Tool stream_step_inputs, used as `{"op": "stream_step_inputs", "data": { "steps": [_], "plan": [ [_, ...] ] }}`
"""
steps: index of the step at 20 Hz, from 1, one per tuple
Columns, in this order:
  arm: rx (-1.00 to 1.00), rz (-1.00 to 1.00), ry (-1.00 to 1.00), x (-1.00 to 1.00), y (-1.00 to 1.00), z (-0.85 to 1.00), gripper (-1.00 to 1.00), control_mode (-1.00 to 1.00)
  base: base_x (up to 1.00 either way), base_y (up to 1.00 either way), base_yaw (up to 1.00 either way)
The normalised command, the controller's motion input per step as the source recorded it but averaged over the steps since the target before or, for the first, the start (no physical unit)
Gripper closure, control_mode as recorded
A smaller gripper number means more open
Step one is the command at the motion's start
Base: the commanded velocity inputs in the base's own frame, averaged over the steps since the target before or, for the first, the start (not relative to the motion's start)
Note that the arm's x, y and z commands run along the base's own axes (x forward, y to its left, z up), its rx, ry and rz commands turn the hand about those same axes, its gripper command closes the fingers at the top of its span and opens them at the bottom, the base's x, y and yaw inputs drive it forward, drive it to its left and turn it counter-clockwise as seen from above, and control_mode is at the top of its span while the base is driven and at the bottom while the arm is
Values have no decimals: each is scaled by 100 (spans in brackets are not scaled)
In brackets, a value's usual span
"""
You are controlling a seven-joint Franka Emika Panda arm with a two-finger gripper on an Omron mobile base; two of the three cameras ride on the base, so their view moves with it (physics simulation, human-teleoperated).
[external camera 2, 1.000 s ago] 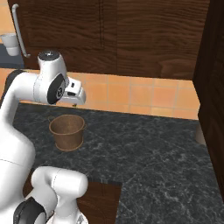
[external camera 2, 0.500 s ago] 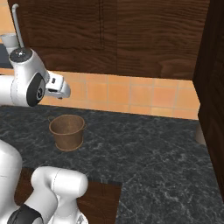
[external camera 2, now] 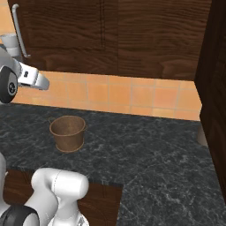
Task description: Open the cabinet, pick up the bread from the cabinet and place it in the basket. Then move the basket to the dining counter.
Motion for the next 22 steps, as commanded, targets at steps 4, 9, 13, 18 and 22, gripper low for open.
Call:
{"op": "stream_step_inputs", "data": {
  "steps": [4, 9, 13, 18, 22],
  "plan": [
    [6, -2, -8, -15, 20, 47, -100, -100, 0, 0, 0],
    [1, 0, 0, 0, 33, 51, -100, -100, 0, 0, 0],
    [0, 0, -20, 0, 44, 42, -100, -100, 0, 0, 0],
    [0, 0, -22, 31, 45, 33, -100, -100, 0, 0, 0],
    [0, 0, -2, 57, 46, 57, -100, -100, 0, 0, 0]
  ]
}}
